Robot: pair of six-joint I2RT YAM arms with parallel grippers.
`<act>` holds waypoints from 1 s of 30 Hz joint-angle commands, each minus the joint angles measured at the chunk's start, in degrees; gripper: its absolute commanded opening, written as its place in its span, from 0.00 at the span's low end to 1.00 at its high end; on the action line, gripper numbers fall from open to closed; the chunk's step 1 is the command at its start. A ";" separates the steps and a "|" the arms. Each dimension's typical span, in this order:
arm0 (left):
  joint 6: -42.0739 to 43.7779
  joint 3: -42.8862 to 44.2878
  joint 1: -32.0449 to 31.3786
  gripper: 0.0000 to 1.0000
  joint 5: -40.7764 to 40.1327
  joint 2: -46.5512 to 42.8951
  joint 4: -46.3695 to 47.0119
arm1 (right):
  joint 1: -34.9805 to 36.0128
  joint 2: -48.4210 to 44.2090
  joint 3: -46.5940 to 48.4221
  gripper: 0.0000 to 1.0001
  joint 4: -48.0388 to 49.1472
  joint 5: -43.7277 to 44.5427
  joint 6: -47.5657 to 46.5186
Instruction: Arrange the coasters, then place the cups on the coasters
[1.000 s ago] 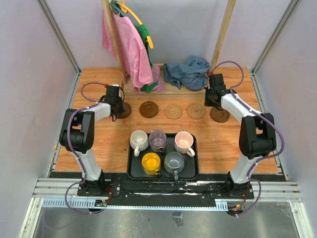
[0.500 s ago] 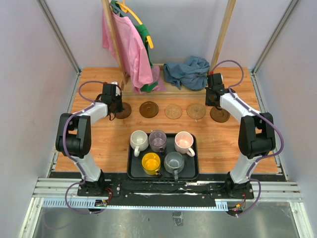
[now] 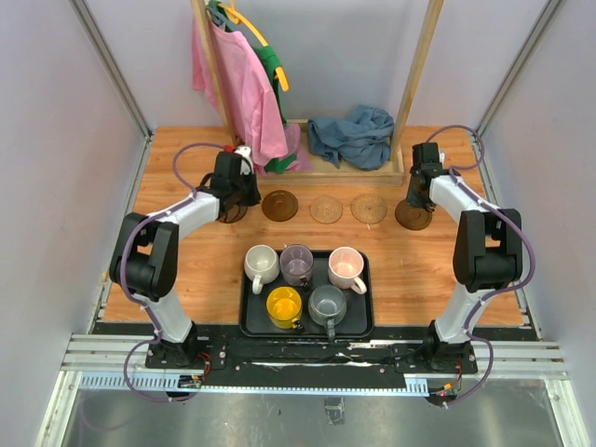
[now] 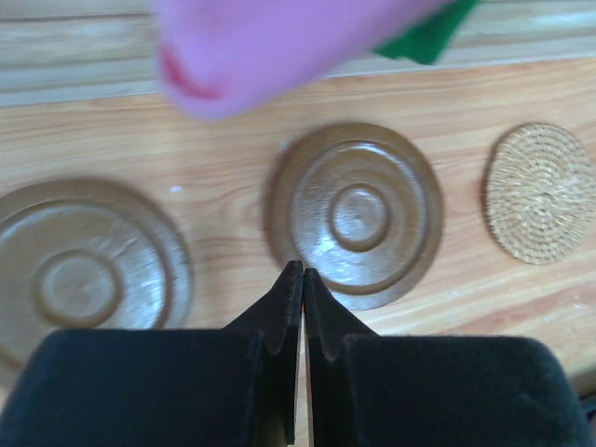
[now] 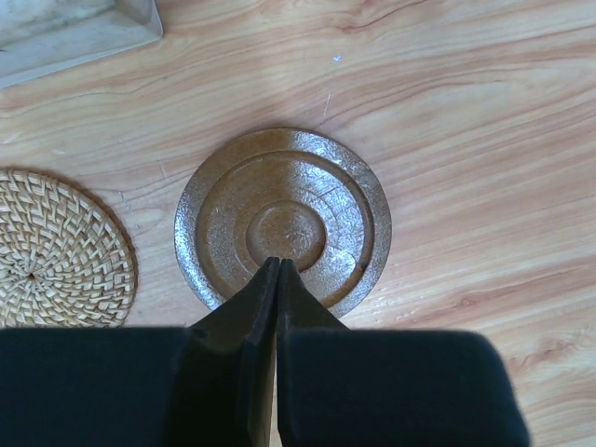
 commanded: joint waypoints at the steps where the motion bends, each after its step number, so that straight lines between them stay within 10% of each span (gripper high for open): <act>1: 0.14 3.36 -2.47 0.05 3.53 3.58 4.39 | -0.75 1.82 -0.50 0.01 -1.38 0.81 1.17; 30: -0.98 6.90 -6.22 0.04 5.58 15.05 3.63 | 1.39 2.31 -1.39 0.01 3.30 -9.75 -0.61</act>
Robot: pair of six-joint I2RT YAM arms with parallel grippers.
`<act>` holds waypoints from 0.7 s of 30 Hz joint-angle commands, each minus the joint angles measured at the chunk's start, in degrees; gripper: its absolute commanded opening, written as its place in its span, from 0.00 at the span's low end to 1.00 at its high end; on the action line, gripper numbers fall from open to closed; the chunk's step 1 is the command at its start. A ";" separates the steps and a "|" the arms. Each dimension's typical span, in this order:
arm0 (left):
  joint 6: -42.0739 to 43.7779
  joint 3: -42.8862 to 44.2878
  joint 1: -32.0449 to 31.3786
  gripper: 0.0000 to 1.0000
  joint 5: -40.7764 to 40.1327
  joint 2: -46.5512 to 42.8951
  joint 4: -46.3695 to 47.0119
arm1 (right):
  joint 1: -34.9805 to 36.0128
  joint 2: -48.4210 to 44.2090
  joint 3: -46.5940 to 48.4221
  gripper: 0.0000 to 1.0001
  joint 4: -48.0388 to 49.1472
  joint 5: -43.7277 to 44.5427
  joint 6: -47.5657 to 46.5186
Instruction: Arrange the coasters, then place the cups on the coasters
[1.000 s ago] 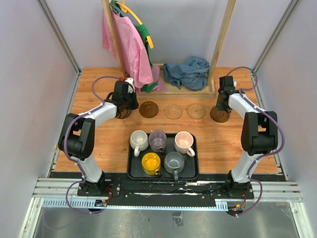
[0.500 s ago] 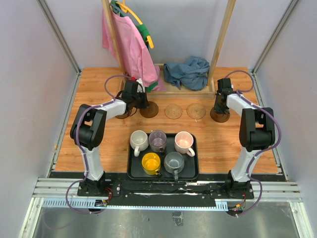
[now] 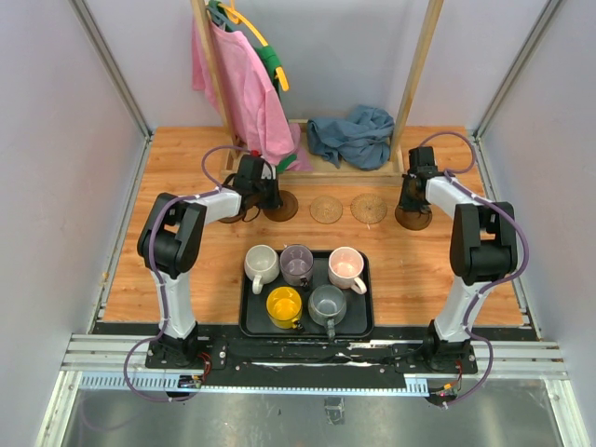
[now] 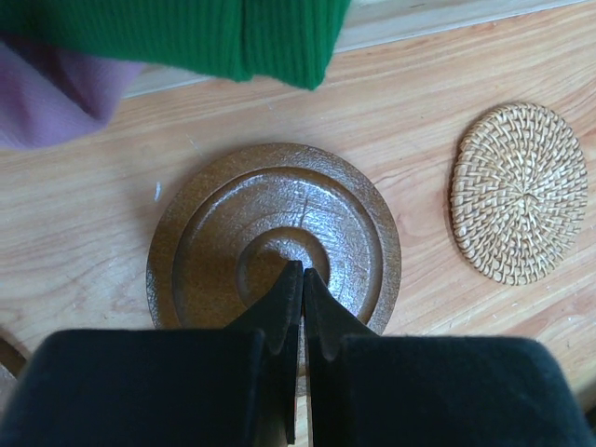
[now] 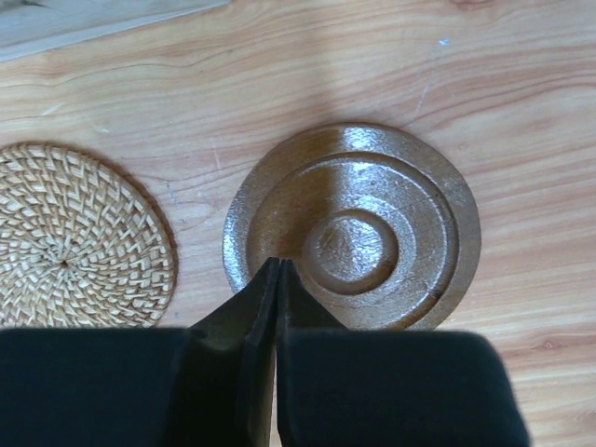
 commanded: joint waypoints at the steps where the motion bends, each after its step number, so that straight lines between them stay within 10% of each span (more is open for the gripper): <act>1: -0.54 -0.83 -0.32 0.04 -1.62 0.20 -1.67 | 1.77 -1.73 -0.81 0.01 1.24 -2.77 -0.82; 21: -0.51 -3.49 -0.36 0.04 -4.93 -2.07 -3.87 | 13.95 4.76 10.48 0.02 3.52 -14.14 -4.05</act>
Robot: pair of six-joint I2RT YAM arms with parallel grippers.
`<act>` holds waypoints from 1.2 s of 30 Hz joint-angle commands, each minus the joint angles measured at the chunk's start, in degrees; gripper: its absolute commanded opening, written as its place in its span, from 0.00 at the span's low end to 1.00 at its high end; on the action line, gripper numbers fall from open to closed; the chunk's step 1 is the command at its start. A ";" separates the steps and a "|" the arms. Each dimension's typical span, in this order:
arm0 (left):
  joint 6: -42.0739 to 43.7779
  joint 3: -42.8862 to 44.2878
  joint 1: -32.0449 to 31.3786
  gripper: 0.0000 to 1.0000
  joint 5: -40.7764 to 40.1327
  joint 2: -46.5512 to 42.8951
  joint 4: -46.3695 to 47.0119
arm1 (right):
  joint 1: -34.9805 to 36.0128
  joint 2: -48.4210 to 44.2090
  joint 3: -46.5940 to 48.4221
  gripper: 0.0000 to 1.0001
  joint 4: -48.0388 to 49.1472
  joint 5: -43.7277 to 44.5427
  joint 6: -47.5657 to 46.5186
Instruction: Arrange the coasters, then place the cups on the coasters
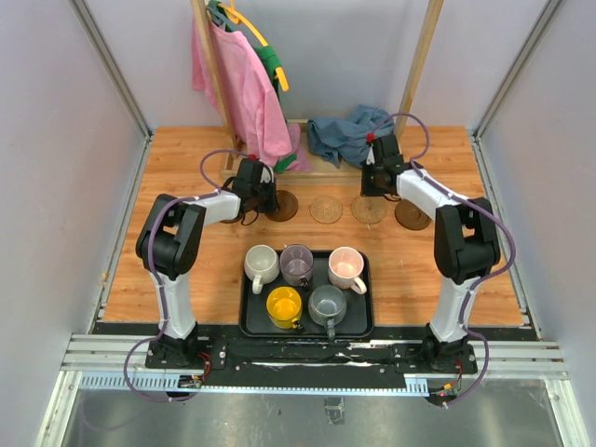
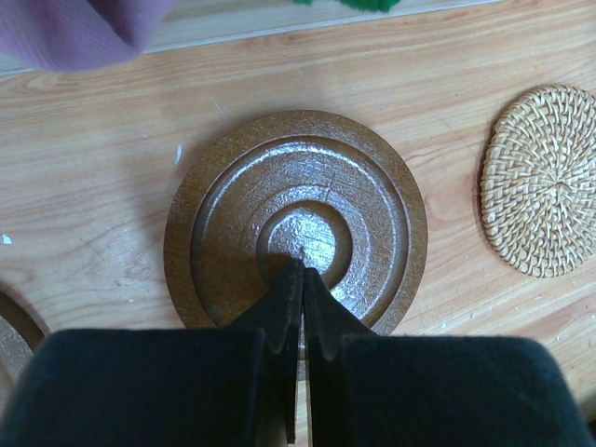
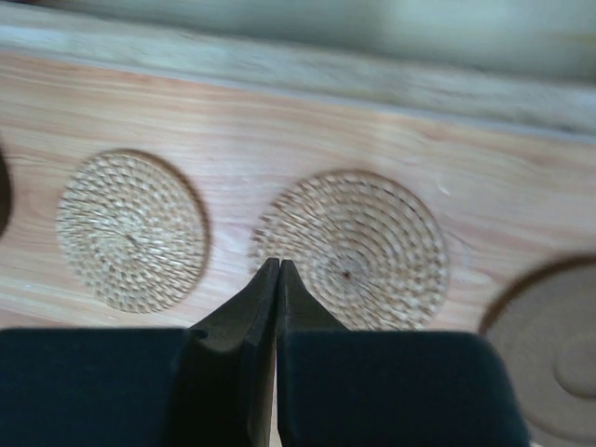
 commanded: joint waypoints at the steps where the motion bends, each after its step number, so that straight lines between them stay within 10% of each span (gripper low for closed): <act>1: 0.54 -1.31 -0.32 0.04 -1.93 -1.35 -3.27 | 2.71 3.44 3.77 0.02 0.60 -4.98 -0.81; 36: 0.91 -1.96 0.06 0.03 -6.97 -1.35 -4.59 | 10.86 16.90 13.13 0.02 -3.55 -12.34 -2.52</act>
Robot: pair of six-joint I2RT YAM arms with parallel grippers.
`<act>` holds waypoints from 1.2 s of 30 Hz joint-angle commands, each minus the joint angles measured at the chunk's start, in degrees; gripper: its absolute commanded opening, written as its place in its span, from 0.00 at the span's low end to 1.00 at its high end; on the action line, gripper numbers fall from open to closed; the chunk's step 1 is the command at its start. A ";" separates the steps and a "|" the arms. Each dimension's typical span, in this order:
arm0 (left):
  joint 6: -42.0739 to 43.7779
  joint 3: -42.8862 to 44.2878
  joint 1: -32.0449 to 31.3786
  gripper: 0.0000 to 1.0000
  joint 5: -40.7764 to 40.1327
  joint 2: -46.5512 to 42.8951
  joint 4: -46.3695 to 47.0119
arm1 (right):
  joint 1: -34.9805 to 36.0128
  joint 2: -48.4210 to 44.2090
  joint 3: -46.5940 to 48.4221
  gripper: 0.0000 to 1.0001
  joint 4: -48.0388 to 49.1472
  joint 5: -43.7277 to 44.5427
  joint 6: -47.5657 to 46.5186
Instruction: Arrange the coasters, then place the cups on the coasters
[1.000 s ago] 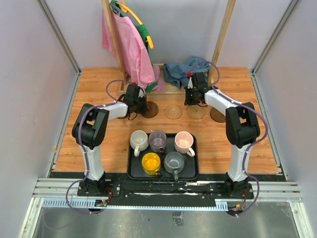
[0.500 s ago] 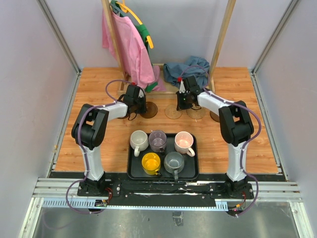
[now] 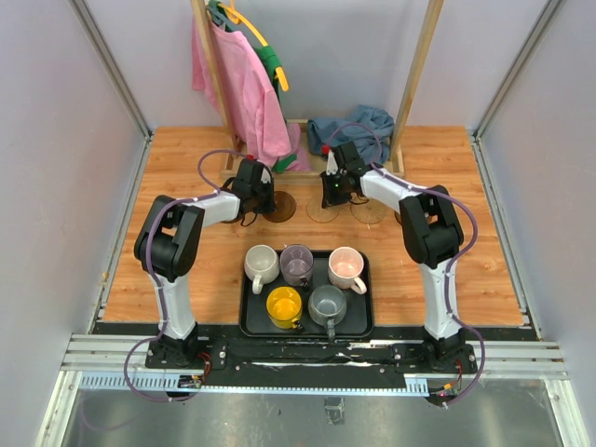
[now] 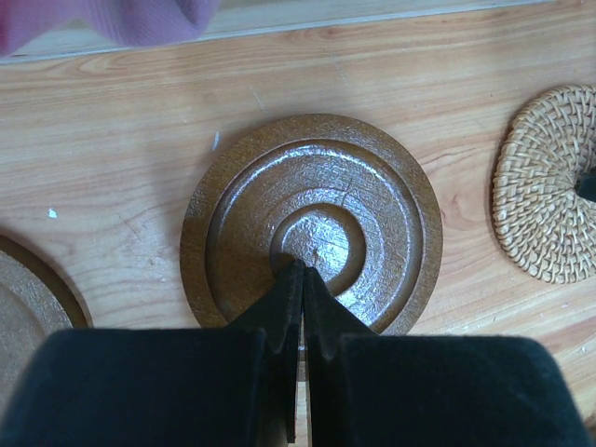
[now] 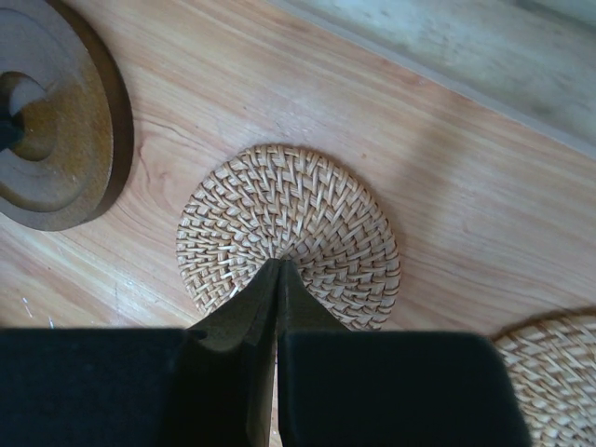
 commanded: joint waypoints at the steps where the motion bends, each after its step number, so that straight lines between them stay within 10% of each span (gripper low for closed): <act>1: 0.81 -1.36 0.43 0.03 -2.64 -0.34 -3.22 | 1.48 2.67 1.76 0.02 -2.92 -0.82 -0.76; 36: -0.56 -1.61 1.82 0.04 -0.96 -1.01 -1.78 | 2.38 2.95 6.16 0.03 -4.05 -0.88 -0.81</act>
